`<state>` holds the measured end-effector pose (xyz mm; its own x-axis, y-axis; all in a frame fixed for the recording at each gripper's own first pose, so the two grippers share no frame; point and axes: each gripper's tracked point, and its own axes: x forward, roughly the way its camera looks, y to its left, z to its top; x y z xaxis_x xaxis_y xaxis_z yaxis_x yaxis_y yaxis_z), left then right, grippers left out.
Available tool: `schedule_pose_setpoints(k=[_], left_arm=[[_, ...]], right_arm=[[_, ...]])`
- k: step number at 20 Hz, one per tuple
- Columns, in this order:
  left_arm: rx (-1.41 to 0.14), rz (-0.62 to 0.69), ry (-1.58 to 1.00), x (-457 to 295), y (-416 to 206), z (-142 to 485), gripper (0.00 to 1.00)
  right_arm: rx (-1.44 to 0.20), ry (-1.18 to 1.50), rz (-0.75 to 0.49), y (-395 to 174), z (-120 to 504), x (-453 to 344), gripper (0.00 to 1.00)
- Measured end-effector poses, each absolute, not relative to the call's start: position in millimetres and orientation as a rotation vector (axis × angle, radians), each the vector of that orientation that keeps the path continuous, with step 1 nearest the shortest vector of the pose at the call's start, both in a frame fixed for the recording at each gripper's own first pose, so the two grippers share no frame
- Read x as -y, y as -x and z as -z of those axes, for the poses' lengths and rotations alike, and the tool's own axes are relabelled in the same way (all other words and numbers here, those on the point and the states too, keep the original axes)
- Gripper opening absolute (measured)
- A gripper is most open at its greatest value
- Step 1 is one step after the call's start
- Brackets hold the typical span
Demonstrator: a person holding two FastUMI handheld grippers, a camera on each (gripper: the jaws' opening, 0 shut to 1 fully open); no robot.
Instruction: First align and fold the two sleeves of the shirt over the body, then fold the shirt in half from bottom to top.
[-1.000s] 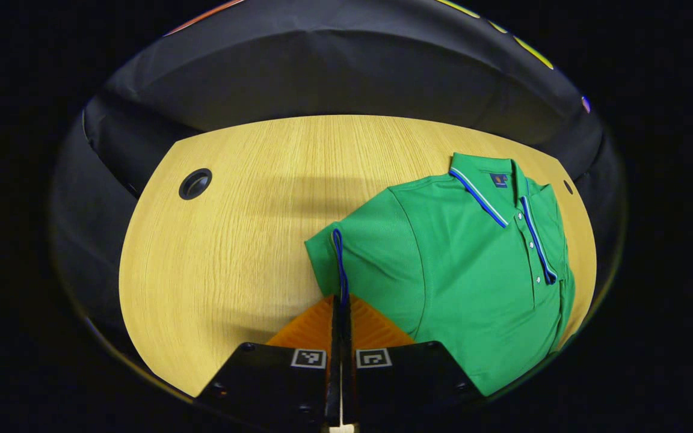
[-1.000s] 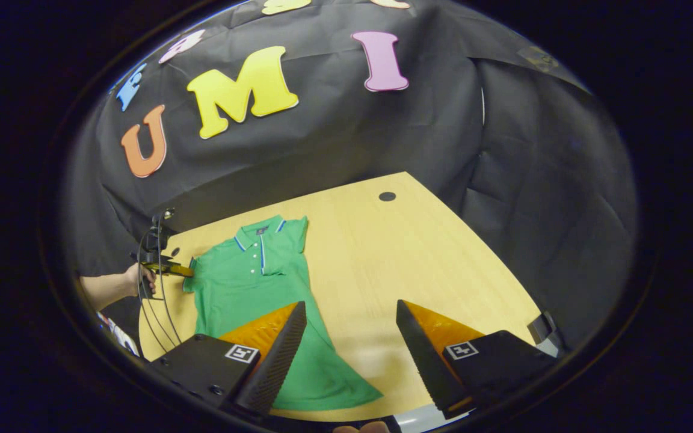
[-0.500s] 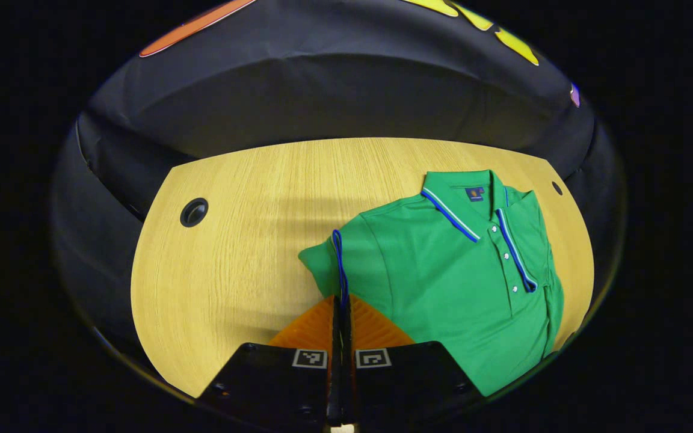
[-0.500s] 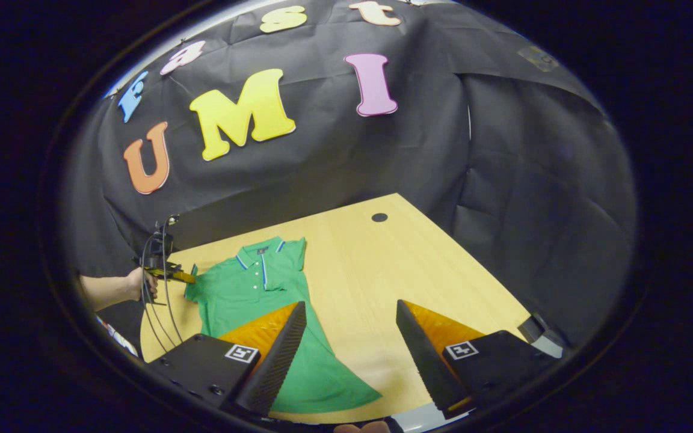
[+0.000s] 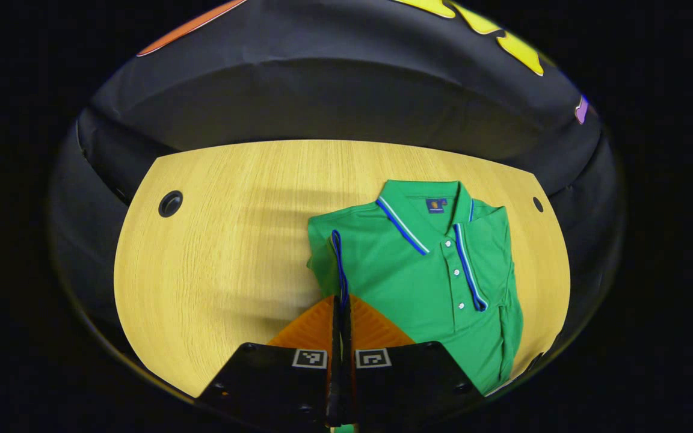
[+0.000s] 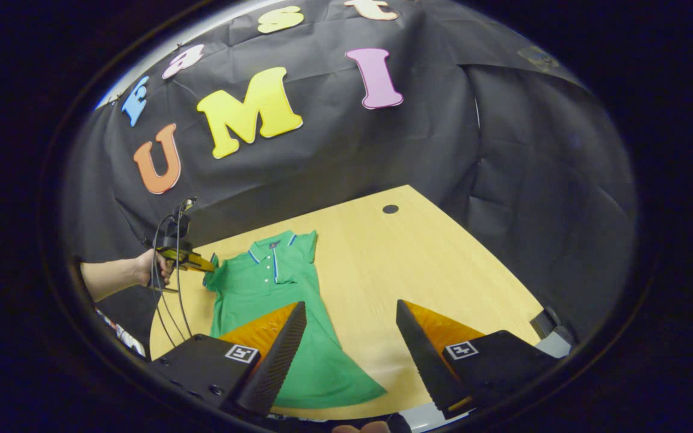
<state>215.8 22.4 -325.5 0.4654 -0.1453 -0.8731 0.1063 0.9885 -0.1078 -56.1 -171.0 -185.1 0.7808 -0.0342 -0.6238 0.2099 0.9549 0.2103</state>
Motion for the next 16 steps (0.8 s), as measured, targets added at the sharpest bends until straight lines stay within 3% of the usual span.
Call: schedule_pose_setpoints(k=[7,16], left_arm=[[-1.095,0.124,0.038,16.0,-229.8,331.7,0.03],[-1.129,0.185,0.097,82.3,-238.8,358.7,0.04]], right_arm=[[-0.679,-0.297,0.144,59.3,192.4,188.5,0.96],[-0.693,-0.285,0.153,63.5,195.6,195.8,0.96]])
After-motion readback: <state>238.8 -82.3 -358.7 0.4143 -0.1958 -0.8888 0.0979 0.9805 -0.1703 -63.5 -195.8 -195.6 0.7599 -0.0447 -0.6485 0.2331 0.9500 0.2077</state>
